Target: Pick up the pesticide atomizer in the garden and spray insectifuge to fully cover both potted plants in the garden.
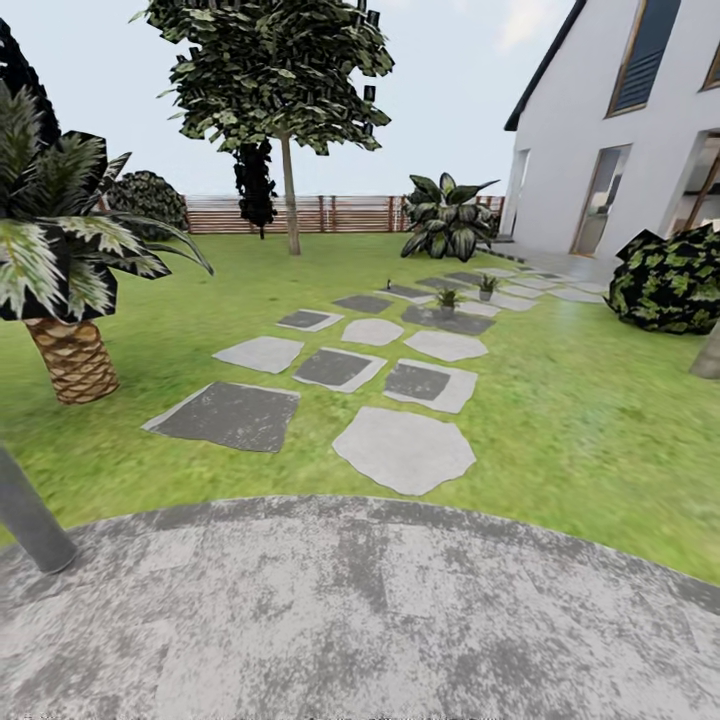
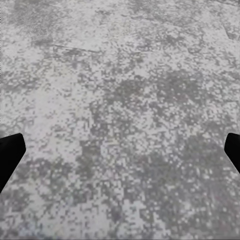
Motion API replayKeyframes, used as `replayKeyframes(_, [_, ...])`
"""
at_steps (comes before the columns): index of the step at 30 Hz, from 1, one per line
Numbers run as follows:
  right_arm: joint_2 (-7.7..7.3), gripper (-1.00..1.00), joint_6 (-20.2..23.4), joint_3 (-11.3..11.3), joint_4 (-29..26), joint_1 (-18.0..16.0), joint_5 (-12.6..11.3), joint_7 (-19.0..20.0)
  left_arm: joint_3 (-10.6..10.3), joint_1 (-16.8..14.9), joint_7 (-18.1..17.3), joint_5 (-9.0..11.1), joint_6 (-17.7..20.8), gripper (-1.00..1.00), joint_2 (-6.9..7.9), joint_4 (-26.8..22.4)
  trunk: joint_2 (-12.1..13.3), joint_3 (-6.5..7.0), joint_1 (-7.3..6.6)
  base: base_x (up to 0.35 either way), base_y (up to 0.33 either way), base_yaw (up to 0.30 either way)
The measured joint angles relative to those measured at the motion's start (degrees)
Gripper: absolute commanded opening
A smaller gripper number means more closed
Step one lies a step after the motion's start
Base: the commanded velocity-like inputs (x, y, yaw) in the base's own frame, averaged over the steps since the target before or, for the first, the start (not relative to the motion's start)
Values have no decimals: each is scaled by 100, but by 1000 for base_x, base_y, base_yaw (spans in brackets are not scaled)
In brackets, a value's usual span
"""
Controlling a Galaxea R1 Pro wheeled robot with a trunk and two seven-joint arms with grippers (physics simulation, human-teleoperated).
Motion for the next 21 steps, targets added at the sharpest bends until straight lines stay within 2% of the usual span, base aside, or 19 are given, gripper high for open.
replayKeyframes(7, [0,100,0,3,0,0,0,0,0,-3,1,1,0,100,0,0,-281,-184,154,0,0,105])
replayKeyframes(21, [0,100,0,0,-1,0,-7,0,0,-1,-1,0,0,100,0,1,-843,-445,461,0,0,7])
